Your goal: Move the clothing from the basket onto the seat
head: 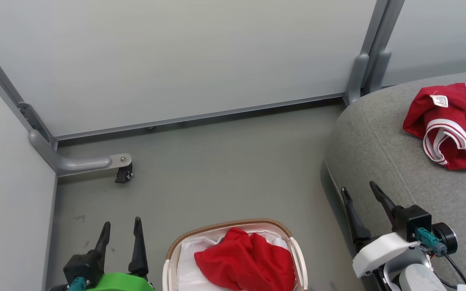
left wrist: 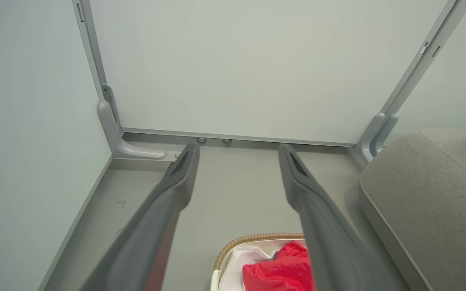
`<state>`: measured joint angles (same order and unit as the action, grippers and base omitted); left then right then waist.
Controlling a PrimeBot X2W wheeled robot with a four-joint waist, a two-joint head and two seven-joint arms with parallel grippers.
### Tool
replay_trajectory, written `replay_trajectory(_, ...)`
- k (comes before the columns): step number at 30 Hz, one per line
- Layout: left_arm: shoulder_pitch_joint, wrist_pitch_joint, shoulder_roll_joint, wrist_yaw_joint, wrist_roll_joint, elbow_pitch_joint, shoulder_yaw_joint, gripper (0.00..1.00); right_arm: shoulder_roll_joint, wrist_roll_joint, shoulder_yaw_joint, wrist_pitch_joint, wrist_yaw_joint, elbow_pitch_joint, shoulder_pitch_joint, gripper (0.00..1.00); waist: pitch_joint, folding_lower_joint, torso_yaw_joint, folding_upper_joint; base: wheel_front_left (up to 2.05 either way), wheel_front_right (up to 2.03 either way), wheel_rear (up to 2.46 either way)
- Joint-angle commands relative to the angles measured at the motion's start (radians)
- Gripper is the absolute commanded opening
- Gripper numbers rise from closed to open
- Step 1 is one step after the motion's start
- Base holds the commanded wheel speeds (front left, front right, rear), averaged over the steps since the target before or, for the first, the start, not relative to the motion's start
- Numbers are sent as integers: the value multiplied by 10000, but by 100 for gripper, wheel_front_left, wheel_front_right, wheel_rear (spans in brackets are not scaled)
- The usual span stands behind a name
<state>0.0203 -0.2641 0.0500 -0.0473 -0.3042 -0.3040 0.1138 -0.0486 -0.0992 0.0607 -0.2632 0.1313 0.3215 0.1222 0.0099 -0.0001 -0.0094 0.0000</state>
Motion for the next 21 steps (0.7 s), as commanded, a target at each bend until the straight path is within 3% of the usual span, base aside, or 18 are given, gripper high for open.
replay_trajectory(1,-20,-5,10,-50,110,-31,35,100,-35,-48,-9,-25,-10,-9,-70,100,24,1,-21,0,0,0,0)
replay_trajectory(13,-1244,-5,10,-390,937,-474,1030,100,-35,193,-171,-25,-10,-350,427,100,777,1,-418,0,0,0,0)
replay_trajectory(21,-3075,10,21,-730,1678,-2337,2609,100,-33,128,-234,-25,-10,-630,1141,100,2201,1,-1043,0,0,0,0)
